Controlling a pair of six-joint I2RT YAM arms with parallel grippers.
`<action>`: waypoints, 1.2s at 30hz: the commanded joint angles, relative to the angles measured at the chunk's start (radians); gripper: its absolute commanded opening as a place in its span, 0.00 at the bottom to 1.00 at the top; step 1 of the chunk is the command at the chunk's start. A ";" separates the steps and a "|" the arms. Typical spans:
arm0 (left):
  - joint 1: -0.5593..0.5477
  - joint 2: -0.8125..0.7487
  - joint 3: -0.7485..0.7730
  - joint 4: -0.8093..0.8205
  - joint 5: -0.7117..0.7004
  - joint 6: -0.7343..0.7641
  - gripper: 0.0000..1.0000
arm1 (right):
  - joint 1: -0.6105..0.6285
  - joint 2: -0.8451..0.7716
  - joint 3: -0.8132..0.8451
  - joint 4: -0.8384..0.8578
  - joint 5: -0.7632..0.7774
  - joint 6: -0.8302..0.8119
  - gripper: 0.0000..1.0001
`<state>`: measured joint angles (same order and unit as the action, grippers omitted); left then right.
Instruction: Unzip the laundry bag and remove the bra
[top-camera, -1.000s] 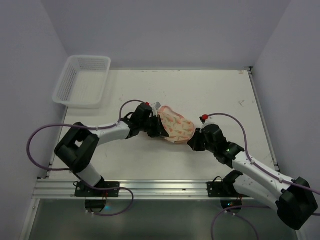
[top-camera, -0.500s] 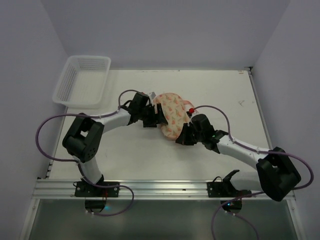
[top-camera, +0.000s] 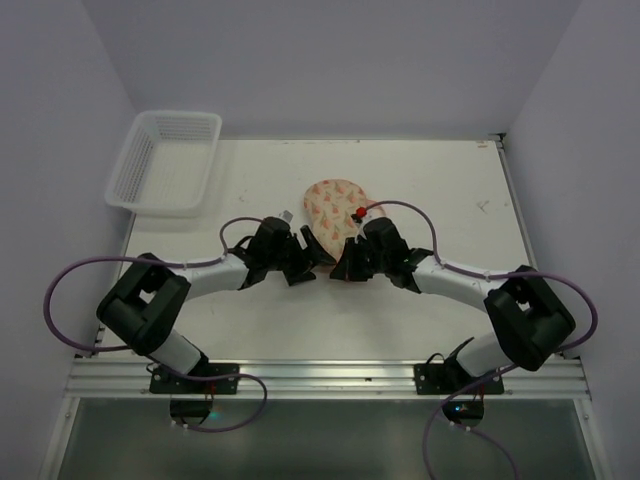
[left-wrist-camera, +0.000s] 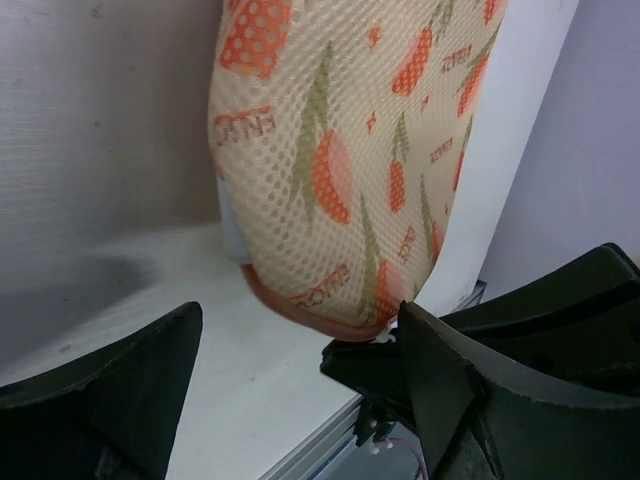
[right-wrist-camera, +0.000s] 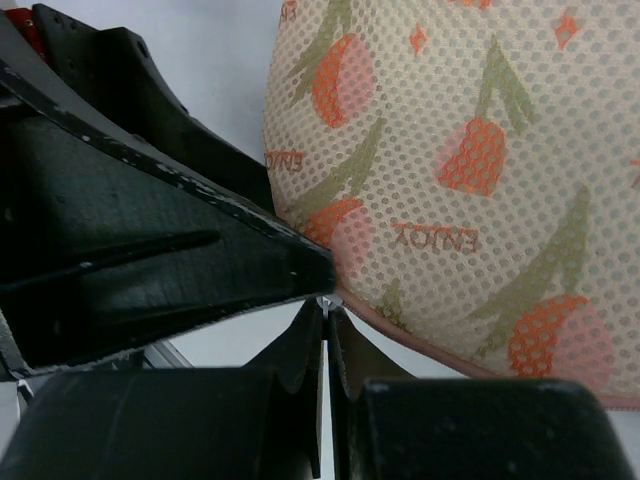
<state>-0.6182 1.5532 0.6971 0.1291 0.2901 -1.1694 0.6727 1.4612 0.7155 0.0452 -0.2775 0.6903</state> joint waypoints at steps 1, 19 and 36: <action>-0.018 0.024 0.022 0.128 -0.071 -0.084 0.82 | 0.016 0.017 0.048 0.058 -0.022 0.012 0.00; 0.087 -0.028 0.034 -0.035 -0.026 0.188 0.00 | -0.074 -0.212 -0.131 -0.197 0.196 -0.005 0.00; 0.238 0.246 0.530 -0.491 -0.002 0.602 0.78 | -0.035 -0.128 -0.064 0.000 0.029 0.084 0.00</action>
<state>-0.4263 1.7943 1.1942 -0.3145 0.3405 -0.5526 0.6064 1.2778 0.6071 -0.0387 -0.1959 0.7074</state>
